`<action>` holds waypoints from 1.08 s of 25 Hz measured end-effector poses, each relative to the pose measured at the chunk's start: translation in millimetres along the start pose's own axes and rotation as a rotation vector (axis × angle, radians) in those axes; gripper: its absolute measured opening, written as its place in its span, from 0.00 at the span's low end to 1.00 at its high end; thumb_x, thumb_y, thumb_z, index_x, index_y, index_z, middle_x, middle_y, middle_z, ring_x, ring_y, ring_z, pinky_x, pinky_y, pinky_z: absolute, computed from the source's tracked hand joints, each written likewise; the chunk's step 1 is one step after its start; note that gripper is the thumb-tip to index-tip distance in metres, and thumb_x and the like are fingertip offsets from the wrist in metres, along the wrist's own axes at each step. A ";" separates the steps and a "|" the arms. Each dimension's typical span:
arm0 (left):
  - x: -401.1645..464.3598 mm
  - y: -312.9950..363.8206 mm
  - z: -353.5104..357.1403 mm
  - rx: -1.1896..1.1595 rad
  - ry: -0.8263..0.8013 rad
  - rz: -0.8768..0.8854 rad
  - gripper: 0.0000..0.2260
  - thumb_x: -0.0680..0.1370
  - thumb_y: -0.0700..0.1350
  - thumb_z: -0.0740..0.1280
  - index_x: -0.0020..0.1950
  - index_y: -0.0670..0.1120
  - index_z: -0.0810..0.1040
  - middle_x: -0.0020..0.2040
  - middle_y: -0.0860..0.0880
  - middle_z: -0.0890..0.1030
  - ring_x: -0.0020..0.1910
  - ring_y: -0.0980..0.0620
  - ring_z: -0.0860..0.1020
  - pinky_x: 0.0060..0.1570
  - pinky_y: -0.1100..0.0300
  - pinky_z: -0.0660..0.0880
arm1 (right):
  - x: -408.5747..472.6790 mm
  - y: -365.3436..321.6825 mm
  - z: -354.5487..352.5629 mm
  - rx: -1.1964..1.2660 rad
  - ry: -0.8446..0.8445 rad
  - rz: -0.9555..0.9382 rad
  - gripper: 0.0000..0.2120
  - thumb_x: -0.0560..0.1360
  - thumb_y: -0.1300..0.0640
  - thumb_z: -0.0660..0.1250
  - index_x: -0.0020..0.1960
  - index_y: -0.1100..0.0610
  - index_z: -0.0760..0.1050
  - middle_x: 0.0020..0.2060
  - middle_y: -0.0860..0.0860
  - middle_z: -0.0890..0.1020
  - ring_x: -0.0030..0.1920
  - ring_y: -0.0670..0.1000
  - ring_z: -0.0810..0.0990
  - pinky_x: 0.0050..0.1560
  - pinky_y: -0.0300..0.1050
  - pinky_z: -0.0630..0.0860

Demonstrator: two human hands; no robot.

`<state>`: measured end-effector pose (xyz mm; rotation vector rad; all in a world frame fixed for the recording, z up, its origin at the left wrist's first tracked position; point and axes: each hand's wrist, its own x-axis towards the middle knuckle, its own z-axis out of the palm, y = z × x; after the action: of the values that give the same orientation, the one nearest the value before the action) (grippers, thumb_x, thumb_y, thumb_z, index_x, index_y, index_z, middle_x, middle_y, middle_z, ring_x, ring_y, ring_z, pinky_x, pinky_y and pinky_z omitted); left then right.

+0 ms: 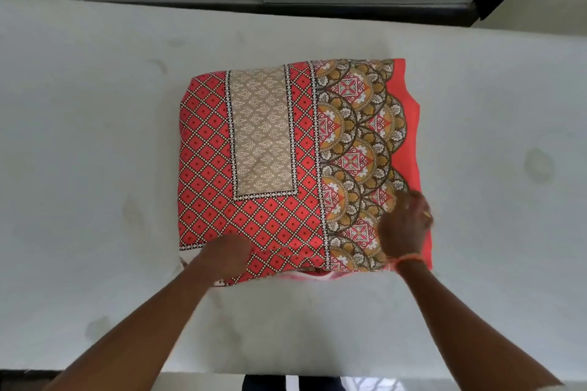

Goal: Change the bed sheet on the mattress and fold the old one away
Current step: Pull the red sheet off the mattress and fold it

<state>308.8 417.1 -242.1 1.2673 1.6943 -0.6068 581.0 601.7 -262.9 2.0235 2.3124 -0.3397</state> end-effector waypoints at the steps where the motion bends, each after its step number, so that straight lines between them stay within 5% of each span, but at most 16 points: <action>1: 13.5 18.3 -14.2 -0.070 0.286 0.093 0.08 0.80 0.45 0.63 0.57 0.45 0.76 0.55 0.45 0.79 0.58 0.44 0.78 0.56 0.49 0.77 | 5.8 -28.1 2.7 0.035 0.020 -0.201 0.19 0.73 0.59 0.63 0.64 0.57 0.69 0.66 0.59 0.68 0.68 0.62 0.66 0.66 0.67 0.65; 3: 51.7 46.2 -51.7 -0.067 0.796 0.206 0.15 0.80 0.49 0.62 0.65 0.46 0.72 0.64 0.43 0.74 0.64 0.42 0.72 0.61 0.47 0.73 | 28.5 -87.9 13.2 0.086 -0.018 -0.436 0.23 0.78 0.52 0.60 0.71 0.58 0.63 0.73 0.59 0.62 0.75 0.60 0.59 0.73 0.66 0.56; 4: 74.4 53.5 -73.6 -0.045 0.885 0.205 0.24 0.79 0.55 0.64 0.72 0.48 0.67 0.72 0.41 0.67 0.71 0.39 0.66 0.67 0.41 0.69 | 47.9 -116.4 21.0 0.083 -0.050 -0.490 0.26 0.80 0.49 0.55 0.76 0.57 0.57 0.76 0.58 0.56 0.77 0.60 0.53 0.75 0.65 0.50; 7: 138.1 43.4 -137.1 -0.002 0.695 0.000 0.59 0.61 0.74 0.71 0.80 0.56 0.41 0.80 0.42 0.35 0.77 0.31 0.37 0.69 0.26 0.42 | 122.9 -165.1 47.2 -0.119 -0.010 -0.630 0.32 0.80 0.40 0.47 0.80 0.51 0.45 0.79 0.56 0.47 0.78 0.59 0.44 0.73 0.69 0.45; 9: 168.9 23.5 -163.9 -0.016 0.605 -0.083 0.68 0.52 0.79 0.69 0.77 0.59 0.30 0.77 0.44 0.27 0.74 0.31 0.29 0.62 0.21 0.35 | 169.2 -160.8 59.9 -0.242 -0.013 -0.619 0.40 0.74 0.27 0.44 0.79 0.47 0.43 0.79 0.55 0.44 0.78 0.60 0.42 0.71 0.71 0.41; 14: 207.4 -48.9 -189.9 -0.216 0.650 -0.237 0.59 0.55 0.87 0.50 0.76 0.62 0.29 0.78 0.46 0.30 0.75 0.35 0.30 0.60 0.21 0.33 | 226.4 -103.9 77.3 -0.108 -0.034 -0.350 0.50 0.67 0.19 0.46 0.79 0.46 0.41 0.78 0.58 0.43 0.77 0.62 0.41 0.75 0.64 0.43; 17: 211.6 -102.4 -197.4 -0.278 0.716 -0.316 0.54 0.59 0.86 0.47 0.78 0.61 0.33 0.80 0.47 0.33 0.77 0.39 0.32 0.63 0.21 0.36 | 242.9 -102.1 76.5 -0.078 0.004 -0.332 0.51 0.65 0.17 0.46 0.79 0.46 0.43 0.78 0.58 0.45 0.78 0.61 0.43 0.76 0.62 0.42; 21: 219.7 -122.8 -188.3 -0.163 0.863 -0.422 0.48 0.68 0.81 0.48 0.81 0.55 0.43 0.81 0.41 0.42 0.78 0.32 0.41 0.65 0.23 0.39 | 243.6 -110.6 71.5 -0.077 -0.006 -0.257 0.51 0.66 0.18 0.45 0.79 0.48 0.44 0.78 0.60 0.48 0.77 0.63 0.46 0.75 0.63 0.43; 24: 236.3 -79.4 -196.1 -0.069 0.960 -0.167 0.37 0.80 0.65 0.50 0.81 0.44 0.46 0.80 0.35 0.43 0.78 0.33 0.43 0.72 0.30 0.41 | 247.1 -156.3 68.8 -0.014 0.055 -0.444 0.40 0.76 0.30 0.46 0.79 0.55 0.47 0.77 0.63 0.52 0.77 0.63 0.51 0.74 0.66 0.51; 27: 250.6 -15.9 -206.9 -0.021 0.936 0.186 0.33 0.80 0.58 0.42 0.81 0.41 0.45 0.81 0.39 0.45 0.80 0.41 0.45 0.77 0.39 0.46 | 244.1 -208.0 81.1 -0.119 0.000 -0.763 0.31 0.80 0.39 0.43 0.79 0.51 0.45 0.79 0.56 0.47 0.78 0.57 0.46 0.72 0.69 0.48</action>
<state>201.9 698.2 -366.2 1.8211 2.2501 0.1771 332.9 798.4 -358.9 1.0128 2.9230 -0.2096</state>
